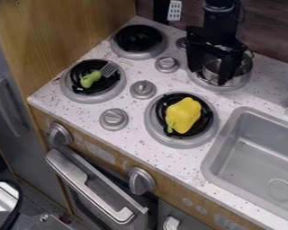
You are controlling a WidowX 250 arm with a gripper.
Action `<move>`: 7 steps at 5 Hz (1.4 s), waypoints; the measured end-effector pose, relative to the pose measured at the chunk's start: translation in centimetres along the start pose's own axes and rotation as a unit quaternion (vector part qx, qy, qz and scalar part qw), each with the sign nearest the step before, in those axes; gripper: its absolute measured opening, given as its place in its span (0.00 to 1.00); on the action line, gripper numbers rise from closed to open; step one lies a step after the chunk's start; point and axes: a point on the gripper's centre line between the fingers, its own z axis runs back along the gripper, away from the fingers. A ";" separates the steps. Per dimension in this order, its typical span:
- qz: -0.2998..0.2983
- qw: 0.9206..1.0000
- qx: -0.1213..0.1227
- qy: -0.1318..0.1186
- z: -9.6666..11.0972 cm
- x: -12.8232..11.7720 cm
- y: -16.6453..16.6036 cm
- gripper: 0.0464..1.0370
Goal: Moved yellow pepper to the top left burner
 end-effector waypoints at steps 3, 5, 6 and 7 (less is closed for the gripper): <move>0.033 0.999 0.009 0.025 -4.7 -2.3 0.8 0.96; 0.053 0.998 0.017 0.006 -7.5 -2.5 2.5 0.96; 0.065 0.998 0.018 0.015 -8.3 -2.8 2.6 0.93; 0.066 0.998 0.012 0.014 -8.3 -2.8 2.5 0.76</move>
